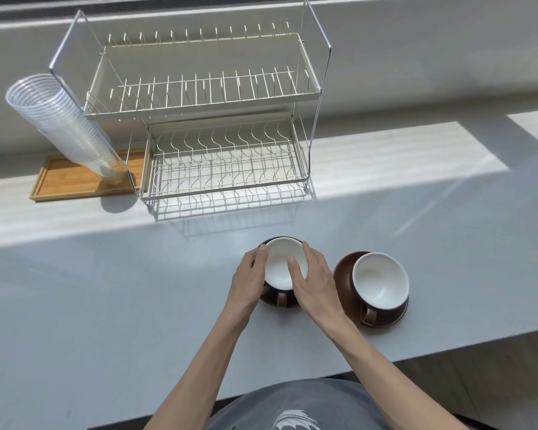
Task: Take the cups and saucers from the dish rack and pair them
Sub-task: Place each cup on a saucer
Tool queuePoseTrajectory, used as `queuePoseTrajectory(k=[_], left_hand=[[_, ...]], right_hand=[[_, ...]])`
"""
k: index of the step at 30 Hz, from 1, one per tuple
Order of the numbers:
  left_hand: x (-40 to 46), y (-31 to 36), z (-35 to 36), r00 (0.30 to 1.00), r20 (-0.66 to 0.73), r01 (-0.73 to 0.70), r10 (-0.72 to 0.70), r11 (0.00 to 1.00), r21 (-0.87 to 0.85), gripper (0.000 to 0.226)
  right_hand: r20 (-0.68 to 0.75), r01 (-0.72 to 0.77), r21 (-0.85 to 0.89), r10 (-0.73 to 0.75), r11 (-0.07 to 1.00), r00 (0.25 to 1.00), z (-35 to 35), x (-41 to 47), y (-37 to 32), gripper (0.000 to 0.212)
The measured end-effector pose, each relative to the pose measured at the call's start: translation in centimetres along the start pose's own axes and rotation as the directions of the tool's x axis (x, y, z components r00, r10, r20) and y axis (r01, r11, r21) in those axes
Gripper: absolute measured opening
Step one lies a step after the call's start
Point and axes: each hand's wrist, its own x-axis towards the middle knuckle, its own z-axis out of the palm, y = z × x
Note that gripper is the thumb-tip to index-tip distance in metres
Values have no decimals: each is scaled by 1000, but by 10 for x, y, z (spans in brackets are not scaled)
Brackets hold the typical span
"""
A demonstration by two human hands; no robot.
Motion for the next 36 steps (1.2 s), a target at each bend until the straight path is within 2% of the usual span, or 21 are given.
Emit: queuePoseTrajectory(k=[4,8,10,16,19,29,36], left_hand=[[-3,-2,-3,999,-53,10,-9,1000,16,49],[0,3,-11,991,-114,-36,65,971,236,39],[5,3,-16,988,-136,-36,76,961,274,39],[15,3,-18,997,-38,67,-64,994,91,39],[17,2,-16,995,-12,98,-98,994,54,31],[14,-1,-18,997,-43,67,-68,998,-19,14],[14,22,-32,995,-90,33,-38,998,-51,19]], right_hand=[[-1,3,18,-2,1000,1000,-2,0,3,52],[-78,-6,-23,5,1000,997,-4,0,9,44],[-115,-38,-27,35,999,993,-5,1,13,43],[-46,-137,147,145,980,988,-4,5,18,37],[-14,-177,165,182,970,983,-7,6,16,33],[5,-104,92,104,990,995,-13,25,4,38],[88,-55,65,49,996,995,-23,52,-16,39]])
